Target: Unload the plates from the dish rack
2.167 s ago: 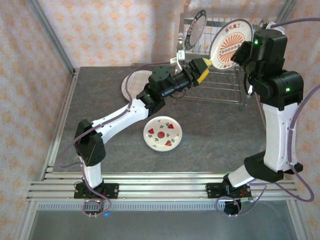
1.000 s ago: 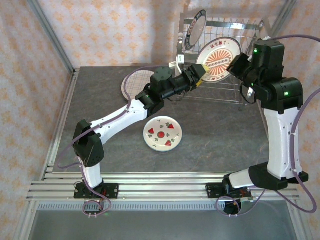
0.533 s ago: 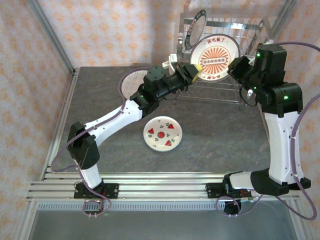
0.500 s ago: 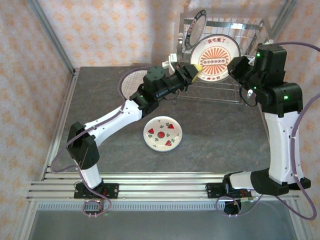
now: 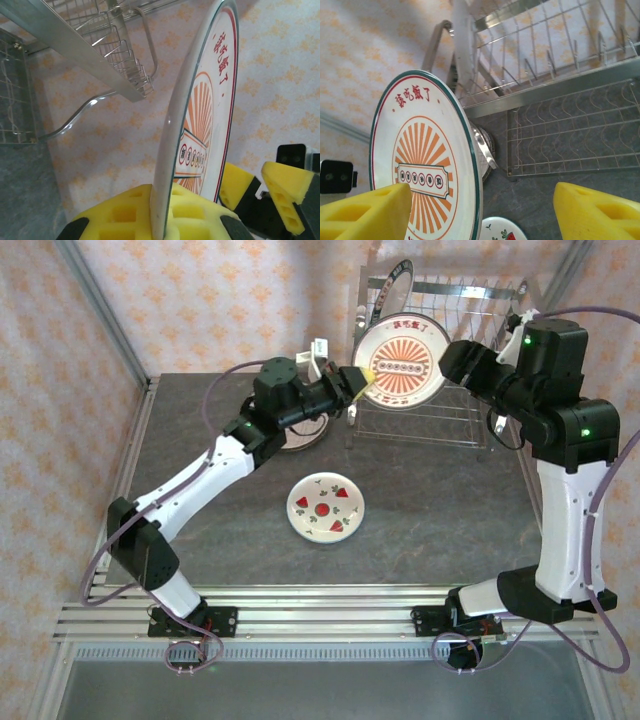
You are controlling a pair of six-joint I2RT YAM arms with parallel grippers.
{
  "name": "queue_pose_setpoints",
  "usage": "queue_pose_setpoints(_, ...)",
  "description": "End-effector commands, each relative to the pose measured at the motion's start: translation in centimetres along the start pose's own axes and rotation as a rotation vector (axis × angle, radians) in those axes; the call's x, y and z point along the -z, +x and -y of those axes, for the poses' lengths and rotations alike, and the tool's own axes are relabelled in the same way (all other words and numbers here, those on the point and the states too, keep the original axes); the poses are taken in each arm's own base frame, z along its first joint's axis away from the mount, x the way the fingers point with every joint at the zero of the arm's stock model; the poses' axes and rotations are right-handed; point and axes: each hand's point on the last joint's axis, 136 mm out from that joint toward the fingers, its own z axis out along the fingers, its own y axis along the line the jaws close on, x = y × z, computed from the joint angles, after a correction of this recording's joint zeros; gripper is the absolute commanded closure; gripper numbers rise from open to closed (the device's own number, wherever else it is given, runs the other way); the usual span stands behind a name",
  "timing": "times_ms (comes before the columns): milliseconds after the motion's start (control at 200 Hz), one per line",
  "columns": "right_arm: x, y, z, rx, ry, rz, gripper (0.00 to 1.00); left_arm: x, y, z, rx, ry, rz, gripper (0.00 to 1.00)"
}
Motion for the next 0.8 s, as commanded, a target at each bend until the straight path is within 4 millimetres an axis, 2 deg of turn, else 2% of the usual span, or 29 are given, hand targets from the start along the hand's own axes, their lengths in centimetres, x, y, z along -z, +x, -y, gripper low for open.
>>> queue_pose_setpoints(0,0.8,0.7,-1.7,0.11,-0.088,-0.045,0.25,2.5,0.9,1.4,-0.07,0.013,-0.073,1.0)
queue_pose_setpoints(135,0.8,1.9,-3.1,0.177,-0.147,-0.088,0.25,4.3,1.2,-0.5,-0.076,-0.06,-0.116,1.0)
queue_pose_setpoints(235,0.5,3.6,-3.9,0.252,-0.151,-0.135,0.24,5.8,1.9,-2.6,-0.1,-0.143,-0.159,1.0)
queue_pose_setpoints(505,-0.4,7.6,-6.1,0.427,-0.192,-0.21,0.23,10.3,3.9,-10.6,-0.046,-0.325,-0.216,1.0)
queue_pose_setpoints(791,-0.1,10.9,-7.0,0.601,-0.286,-0.218,0.22,12.8,7.0,-17.5,-0.017,-0.451,-0.268,1.0)
